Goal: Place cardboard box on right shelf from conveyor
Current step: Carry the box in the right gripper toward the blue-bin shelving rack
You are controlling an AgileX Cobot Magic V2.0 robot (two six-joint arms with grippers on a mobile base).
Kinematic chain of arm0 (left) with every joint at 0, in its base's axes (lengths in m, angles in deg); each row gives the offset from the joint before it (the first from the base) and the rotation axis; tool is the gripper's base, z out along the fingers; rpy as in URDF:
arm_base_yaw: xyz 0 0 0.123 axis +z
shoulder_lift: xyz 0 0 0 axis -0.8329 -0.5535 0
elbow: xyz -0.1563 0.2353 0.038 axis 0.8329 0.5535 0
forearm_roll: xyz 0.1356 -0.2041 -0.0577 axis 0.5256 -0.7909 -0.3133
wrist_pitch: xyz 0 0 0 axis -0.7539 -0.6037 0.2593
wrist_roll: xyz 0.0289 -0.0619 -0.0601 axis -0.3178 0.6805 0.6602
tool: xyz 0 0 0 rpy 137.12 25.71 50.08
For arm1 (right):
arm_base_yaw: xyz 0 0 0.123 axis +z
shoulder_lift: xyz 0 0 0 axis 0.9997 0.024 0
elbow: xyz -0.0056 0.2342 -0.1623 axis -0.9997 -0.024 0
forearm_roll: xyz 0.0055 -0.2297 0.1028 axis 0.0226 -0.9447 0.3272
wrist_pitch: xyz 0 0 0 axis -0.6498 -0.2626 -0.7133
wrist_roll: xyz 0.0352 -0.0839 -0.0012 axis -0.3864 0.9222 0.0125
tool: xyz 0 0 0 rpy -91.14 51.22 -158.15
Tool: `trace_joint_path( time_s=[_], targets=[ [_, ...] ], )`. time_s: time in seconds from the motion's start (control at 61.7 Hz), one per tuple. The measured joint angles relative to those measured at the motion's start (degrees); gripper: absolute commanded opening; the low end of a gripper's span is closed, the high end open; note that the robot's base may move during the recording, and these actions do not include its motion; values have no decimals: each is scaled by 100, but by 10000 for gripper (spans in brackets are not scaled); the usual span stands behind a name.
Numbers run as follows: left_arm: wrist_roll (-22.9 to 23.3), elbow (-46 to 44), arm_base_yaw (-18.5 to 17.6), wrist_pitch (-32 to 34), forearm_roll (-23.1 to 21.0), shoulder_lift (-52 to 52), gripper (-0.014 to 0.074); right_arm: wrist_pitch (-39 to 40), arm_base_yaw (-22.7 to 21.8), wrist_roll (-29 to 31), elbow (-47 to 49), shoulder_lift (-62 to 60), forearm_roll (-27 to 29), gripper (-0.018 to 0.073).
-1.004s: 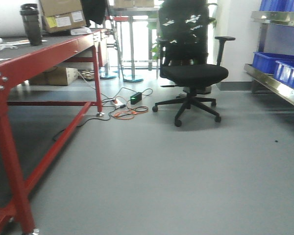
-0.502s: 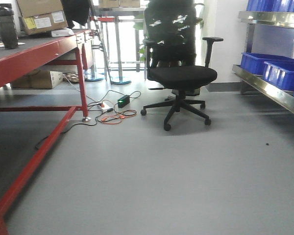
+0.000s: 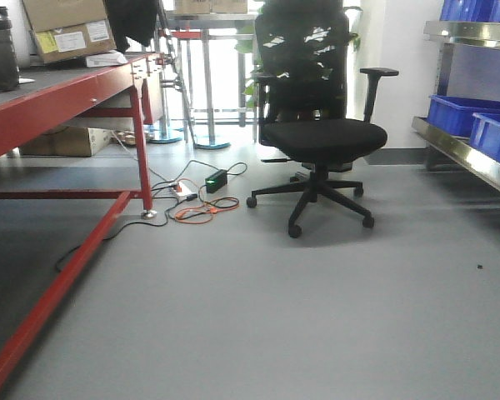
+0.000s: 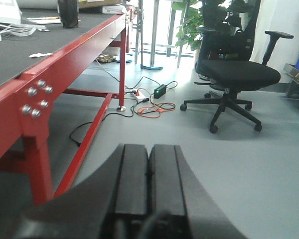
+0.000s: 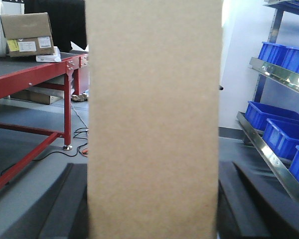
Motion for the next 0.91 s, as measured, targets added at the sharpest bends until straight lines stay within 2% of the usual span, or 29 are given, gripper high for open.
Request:
trace_joint_path(
  time_s=[0.907],
  targets=[
    [0,0,0,0,0,0,-119,0,0,0,0,0,0,29]
  ],
)
